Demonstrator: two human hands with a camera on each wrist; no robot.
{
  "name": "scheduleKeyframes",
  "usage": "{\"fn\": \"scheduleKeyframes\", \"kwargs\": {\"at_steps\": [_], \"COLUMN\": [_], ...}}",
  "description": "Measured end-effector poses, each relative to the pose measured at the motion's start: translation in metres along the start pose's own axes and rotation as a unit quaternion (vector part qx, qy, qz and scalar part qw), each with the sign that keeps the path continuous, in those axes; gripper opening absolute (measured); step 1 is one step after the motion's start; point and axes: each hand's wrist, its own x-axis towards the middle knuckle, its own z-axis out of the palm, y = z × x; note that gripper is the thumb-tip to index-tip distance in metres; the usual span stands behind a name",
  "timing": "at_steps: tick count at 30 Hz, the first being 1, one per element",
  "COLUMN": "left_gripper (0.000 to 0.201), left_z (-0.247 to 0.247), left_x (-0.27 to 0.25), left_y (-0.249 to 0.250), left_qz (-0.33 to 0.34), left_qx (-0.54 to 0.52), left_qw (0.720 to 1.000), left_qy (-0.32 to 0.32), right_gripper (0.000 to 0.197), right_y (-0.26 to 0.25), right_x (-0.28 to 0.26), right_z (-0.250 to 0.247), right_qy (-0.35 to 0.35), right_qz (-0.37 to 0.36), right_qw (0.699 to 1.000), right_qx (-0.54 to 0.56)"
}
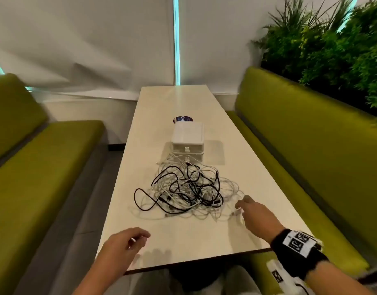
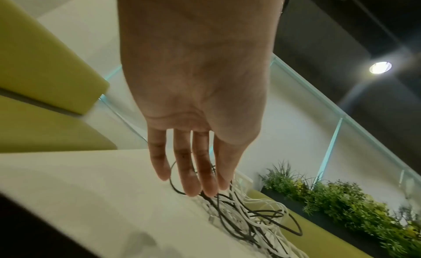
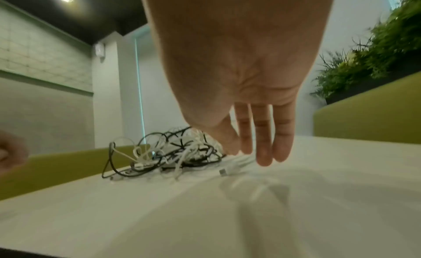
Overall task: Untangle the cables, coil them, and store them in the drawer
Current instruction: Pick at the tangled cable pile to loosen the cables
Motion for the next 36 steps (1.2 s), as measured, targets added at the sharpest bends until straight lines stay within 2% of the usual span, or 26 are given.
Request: {"fn": "scheduleKeyframes", "kwargs": {"at_steps": [2,5,7,10,13,15,17,18,20,24,26,28,30,32,34,36], "left_gripper": [0.025,0.021,0.018,0.017,0.022,0.020,0.012,0.016,0.040,0.063,0.060,0.049,0.038,0.036,0.042,0.047], "left_z": [0.002,0.007,0.009,0.009,0.010,0.012,0.013,0.013,0.015,0.026,0.029,0.028,0.027,0.027,0.023,0.016], "left_x": [0.010,0.023,0.031,0.043,0.059,0.072,0.084,0.090,0.101,0.115,0.118,0.120,0.122,0.121,0.119,0.118], "left_y": [0.010,0.025,0.032,0.044,0.057,0.069,0.084,0.092,0.103,0.106,0.108,0.110,0.105,0.101,0.100,0.099], "left_qz": [0.014,0.051,0.062,0.080,0.093,0.101,0.116,0.121,0.110,0.041,0.017,0.004,-0.007,-0.003,0.008,0.012], "left_qx": [0.003,-0.003,-0.013,-0.032,-0.081,-0.123,-0.154,-0.165,-0.203,-0.290,-0.335,-0.369,-0.402,-0.431,-0.471,-0.551], "left_qw": [1.000,0.999,0.998,0.996,0.992,0.987,0.981,0.979,0.973,0.956,0.942,0.929,0.914,0.899,0.877,0.828], "left_qy": [-0.007,-0.014,-0.013,-0.019,-0.021,-0.017,-0.003,0.006,0.011,-0.027,-0.018,0.019,0.056,0.074,0.090,0.105], "right_gripper": [0.041,0.022,0.017,0.016,0.011,0.008,0.011,0.013,0.018,0.026,0.022,0.019,0.019,0.015,0.026,0.043], "right_y": [-0.003,-0.006,-0.005,-0.009,-0.023,-0.038,-0.056,-0.064,-0.081,-0.109,-0.116,-0.118,-0.116,-0.113,-0.107,-0.099], "right_x": [0.010,0.023,0.029,0.033,0.031,0.032,0.035,0.040,0.051,0.068,0.072,0.073,0.071,0.071,0.071,0.071], "right_z": [0.002,0.005,0.005,-0.009,-0.036,-0.055,-0.068,-0.070,-0.068,-0.057,-0.051,-0.049,-0.044,-0.037,-0.030,-0.025], "right_qy": [-0.006,-0.016,-0.003,0.092,0.178,0.232,0.256,0.255,0.245,0.242,0.245,0.237,0.205,0.165,0.137,0.097], "right_qz": [0.004,0.011,0.004,-0.005,-0.022,-0.066,-0.126,-0.155,-0.197,-0.215,-0.221,-0.226,-0.203,-0.171,-0.163,-0.157], "right_qw": [1.000,0.999,0.998,0.994,0.984,0.965,0.945,0.938,0.926,0.910,0.905,0.903,0.913,0.930,0.943,0.945], "right_qx": [-0.010,-0.033,-0.067,-0.057,0.023,0.103,0.161,0.175,0.207,0.260,0.269,0.279,0.288,0.281,0.255,0.272]}}
